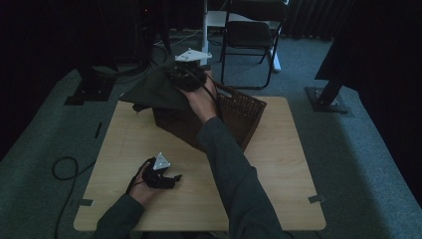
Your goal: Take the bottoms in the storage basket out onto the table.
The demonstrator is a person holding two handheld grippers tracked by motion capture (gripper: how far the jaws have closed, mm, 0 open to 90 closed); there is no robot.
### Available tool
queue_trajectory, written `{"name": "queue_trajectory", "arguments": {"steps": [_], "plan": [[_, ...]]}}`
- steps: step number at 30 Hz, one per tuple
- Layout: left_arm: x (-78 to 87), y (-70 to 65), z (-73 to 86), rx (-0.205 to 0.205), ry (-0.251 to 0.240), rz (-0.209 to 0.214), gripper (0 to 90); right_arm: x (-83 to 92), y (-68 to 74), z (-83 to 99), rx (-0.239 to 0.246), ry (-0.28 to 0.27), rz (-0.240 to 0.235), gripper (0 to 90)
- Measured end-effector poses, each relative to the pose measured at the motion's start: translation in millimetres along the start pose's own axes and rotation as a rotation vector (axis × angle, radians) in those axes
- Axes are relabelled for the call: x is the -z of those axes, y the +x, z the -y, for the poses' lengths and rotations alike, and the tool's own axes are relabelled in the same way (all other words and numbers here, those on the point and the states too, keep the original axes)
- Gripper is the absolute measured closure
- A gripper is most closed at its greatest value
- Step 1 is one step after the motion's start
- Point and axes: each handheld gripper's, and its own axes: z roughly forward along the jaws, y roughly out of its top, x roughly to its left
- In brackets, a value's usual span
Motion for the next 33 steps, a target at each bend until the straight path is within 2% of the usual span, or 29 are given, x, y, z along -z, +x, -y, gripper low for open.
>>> {"name": "queue_trajectory", "arguments": {"steps": [15,33], "plan": [[1.0,-1.9,1.1,-0.009,0.000,0.007,30.4,-5.9,18.3,-9.6,0.026,-0.016,-0.042,73.3],[2.3,-5.8,2.7,-0.012,-0.004,0.013,30.3,-21.6,34.4,-3.8,0.029,-0.009,-0.093,73.3]]}}
